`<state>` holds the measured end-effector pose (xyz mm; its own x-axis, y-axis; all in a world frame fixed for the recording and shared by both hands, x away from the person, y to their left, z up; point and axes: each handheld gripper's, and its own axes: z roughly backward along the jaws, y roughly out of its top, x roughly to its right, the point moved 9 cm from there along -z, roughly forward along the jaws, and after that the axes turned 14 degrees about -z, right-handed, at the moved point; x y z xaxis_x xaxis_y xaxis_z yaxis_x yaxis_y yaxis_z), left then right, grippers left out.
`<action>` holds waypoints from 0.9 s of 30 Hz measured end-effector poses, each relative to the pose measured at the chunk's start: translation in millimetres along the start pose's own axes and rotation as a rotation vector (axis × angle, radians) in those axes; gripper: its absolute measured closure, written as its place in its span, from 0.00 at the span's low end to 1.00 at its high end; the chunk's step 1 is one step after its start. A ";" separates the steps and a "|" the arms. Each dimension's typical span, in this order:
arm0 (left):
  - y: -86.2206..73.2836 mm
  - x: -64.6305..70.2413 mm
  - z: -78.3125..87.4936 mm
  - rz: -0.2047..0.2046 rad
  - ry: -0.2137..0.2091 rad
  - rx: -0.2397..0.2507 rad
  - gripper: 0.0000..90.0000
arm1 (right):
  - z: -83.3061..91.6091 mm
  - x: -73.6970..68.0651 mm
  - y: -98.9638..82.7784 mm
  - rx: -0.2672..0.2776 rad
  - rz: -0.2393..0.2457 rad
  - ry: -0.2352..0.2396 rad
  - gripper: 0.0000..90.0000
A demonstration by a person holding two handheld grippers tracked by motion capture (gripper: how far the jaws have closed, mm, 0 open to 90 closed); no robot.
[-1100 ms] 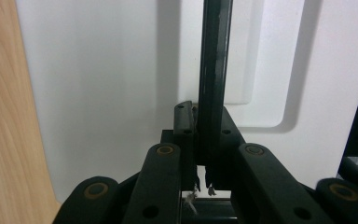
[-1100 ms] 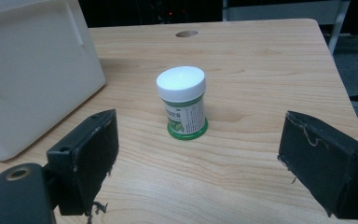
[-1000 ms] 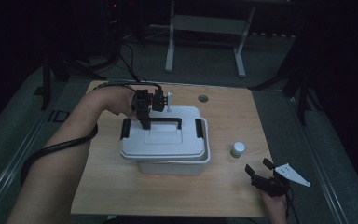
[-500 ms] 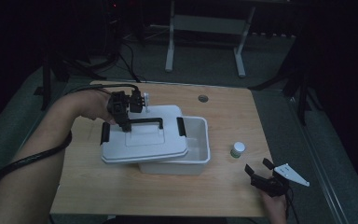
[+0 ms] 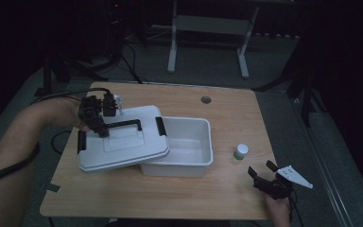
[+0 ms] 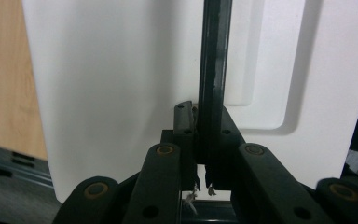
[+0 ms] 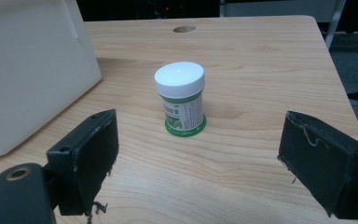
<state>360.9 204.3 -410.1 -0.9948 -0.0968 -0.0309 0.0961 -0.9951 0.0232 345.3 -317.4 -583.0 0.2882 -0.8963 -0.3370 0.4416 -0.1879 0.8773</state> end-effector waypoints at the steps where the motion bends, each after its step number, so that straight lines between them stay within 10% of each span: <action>1: -6.3 0.7 -1.2 0.015 0.000 -0.006 0.93 | -0.1 -0.1 -0.2 -0.001 0.000 0.000 0.13; 18: -86.8 25.1 -23.1 0.168 -0.026 -0.025 0.93 | -2.7 -0.5 -2.4 -0.019 0.017 -0.023 0.13; 27: -101.3 30.4 -53.6 0.194 -0.047 -0.006 0.93 | -3.4 -1.2 -3.0 -0.023 0.022 -0.025 0.13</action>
<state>322.7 301.1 -466.9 -0.9581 -0.2856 0.0200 0.2860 -0.9581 0.0177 346.5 -314.3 -586.4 0.2766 -0.9102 -0.3083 0.4547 -0.1587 0.8764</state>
